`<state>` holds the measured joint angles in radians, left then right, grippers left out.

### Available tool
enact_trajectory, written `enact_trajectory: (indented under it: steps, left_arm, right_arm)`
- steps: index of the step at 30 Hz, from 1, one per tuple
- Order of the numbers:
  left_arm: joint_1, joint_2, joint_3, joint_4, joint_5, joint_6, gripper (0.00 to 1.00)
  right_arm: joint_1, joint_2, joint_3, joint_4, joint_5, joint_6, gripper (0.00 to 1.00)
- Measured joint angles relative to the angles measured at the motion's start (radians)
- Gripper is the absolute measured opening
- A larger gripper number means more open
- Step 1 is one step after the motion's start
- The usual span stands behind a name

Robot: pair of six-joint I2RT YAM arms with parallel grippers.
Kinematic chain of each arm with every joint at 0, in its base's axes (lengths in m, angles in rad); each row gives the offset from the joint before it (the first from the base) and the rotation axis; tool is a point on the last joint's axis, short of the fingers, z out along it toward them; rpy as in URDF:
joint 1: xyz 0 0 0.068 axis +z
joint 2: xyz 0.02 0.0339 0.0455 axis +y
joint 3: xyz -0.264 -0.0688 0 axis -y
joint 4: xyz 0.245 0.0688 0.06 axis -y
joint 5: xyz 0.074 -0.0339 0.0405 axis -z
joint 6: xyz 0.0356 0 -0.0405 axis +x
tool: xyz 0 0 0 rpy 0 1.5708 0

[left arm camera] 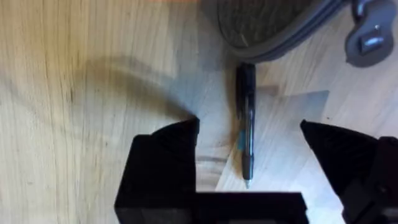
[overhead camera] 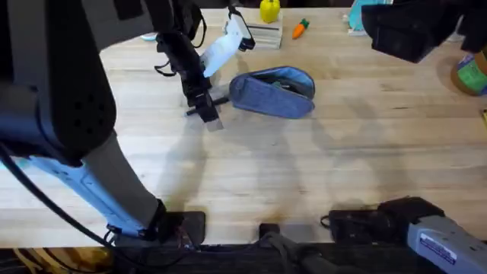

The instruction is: Unzip the bag, pick up the pens from the table one at a time and place them inside, then zip the bag closed.

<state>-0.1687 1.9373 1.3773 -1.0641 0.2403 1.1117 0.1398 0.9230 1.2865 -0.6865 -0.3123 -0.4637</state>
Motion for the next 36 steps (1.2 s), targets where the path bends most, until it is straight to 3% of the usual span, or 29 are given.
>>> enact_trajectory:
  steps: [14,20,36]
  left_arm:
    - [-0.106,-0.012,-0.035,0.09,-0.174,-0.198,0.997]
    - [-0.109,-0.055,-0.104,0.149,-0.176,-0.217,0.995]
    - [-0.109,-0.059,-0.111,0.156,-0.176,-0.222,0.995]
  right_arm:
    - [0.0,0.0,0.0,0.0,0.0,0.0,0.995]
    - [0.0,0.0,0.0,0.0,0.0,-0.005,0.995]
    - [0.0,0.0,0.0,0.0,0.0,-0.027,0.995]
